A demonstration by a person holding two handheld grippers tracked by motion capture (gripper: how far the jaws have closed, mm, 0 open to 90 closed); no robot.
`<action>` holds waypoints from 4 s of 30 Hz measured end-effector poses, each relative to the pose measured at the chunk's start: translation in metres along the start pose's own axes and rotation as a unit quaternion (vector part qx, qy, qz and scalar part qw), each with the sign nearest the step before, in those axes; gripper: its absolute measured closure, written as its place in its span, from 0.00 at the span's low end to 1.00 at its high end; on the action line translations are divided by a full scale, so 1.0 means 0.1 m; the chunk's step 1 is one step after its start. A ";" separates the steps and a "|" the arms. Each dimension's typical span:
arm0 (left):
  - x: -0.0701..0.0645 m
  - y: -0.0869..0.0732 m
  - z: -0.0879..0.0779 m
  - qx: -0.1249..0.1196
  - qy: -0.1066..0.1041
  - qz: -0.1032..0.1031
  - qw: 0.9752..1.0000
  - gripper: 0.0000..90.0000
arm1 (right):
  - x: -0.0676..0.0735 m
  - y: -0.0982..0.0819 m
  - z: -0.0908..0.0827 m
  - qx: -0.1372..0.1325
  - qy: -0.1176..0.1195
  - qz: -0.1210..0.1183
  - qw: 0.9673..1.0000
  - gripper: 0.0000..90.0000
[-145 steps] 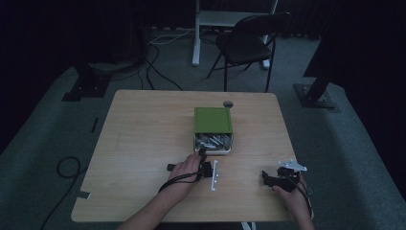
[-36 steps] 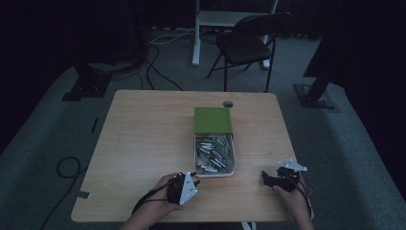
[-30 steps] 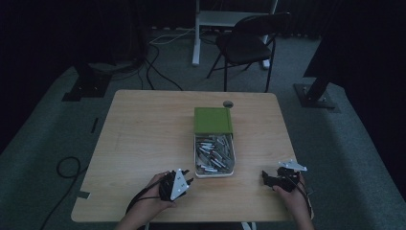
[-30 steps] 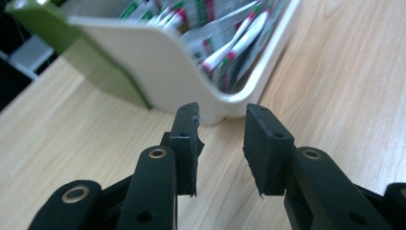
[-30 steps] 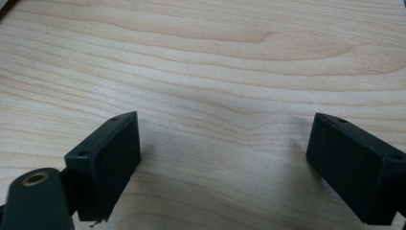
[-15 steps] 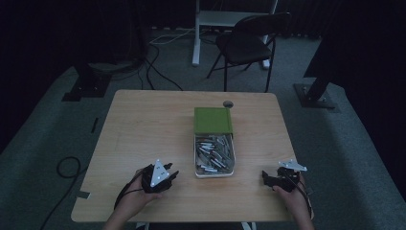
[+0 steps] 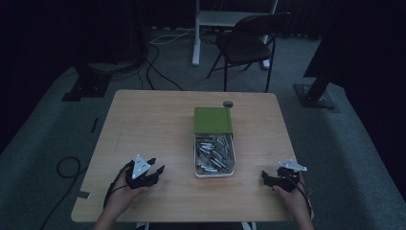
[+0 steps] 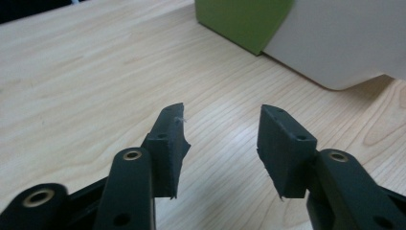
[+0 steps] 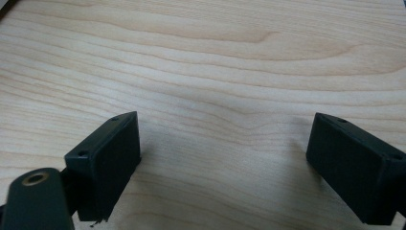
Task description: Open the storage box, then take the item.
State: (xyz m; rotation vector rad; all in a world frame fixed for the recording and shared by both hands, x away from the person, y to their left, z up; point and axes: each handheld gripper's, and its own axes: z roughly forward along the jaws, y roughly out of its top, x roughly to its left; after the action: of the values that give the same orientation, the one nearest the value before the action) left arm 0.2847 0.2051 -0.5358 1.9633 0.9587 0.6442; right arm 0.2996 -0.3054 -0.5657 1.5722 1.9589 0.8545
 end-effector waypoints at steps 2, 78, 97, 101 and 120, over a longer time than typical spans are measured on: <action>0.03 -0.02 -0.01 -0.002 0.000 -0.010 1.000 0.55 | 0.00 0.00 0.00 0.000 0.000 0.000 1.000 0.12; 0.48 -0.37 -0.06 0.137 0.127 -0.146 0.972 0.02 | 0.00 0.00 0.00 -0.003 -0.002 0.002 1.000 0.14; 0.48 -0.37 -0.06 0.137 0.127 -0.146 0.971 0.02 | 0.19 0.27 -0.28 -0.045 0.028 -0.006 0.999 0.15; 0.48 -0.37 -0.06 0.137 0.127 -0.146 0.971 0.02 | 0.22 0.34 -0.33 -0.050 0.034 -0.012 0.998 0.16; 0.48 -0.37 -0.07 0.138 0.127 -0.145 0.971 0.02 | 0.53 0.69 -0.53 -0.084 0.083 -0.060 0.991 0.18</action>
State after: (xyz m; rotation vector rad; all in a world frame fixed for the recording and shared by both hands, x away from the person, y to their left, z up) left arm 0.2933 0.2603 -0.5602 1.9497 1.5326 0.6294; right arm 0.2968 -0.2524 -0.4781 1.3100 2.0135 1.0999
